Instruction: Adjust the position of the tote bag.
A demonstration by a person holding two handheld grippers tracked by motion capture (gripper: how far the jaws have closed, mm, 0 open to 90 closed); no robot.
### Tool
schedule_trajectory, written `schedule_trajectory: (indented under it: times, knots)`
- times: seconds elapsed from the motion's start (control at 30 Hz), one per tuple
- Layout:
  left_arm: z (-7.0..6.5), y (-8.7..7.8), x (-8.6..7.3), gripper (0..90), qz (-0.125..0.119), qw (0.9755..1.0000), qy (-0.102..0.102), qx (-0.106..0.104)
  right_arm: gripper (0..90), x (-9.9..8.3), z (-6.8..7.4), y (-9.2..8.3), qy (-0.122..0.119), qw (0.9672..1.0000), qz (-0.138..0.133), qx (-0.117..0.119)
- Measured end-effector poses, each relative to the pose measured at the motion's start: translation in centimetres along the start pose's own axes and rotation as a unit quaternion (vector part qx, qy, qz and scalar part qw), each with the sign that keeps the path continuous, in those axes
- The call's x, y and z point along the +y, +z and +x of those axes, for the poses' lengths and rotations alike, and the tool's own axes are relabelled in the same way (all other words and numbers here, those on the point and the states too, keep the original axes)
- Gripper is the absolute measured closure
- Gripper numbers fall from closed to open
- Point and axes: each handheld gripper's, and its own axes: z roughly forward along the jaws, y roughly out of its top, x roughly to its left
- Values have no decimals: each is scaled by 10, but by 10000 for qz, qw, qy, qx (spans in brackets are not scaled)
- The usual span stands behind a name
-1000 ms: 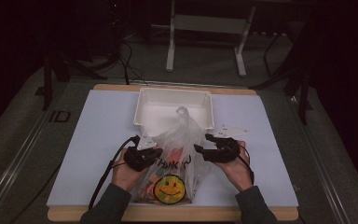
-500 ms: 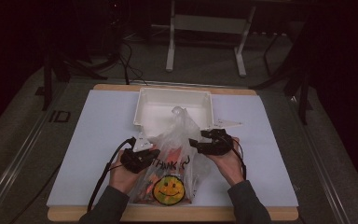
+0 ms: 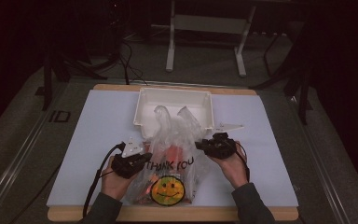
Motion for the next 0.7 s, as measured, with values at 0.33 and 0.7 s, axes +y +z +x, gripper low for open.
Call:
schedule_trajectory:
  times: [0.33,0.7]
  knots:
    - [6,-12,-18,898,27,9998,-179,110,834,-9,2,-8,-164,9998,55,-51]
    - [10,-23,-43,899,114,9991,-383,144,868,-24,1,-21,-128,9999,52,-12]
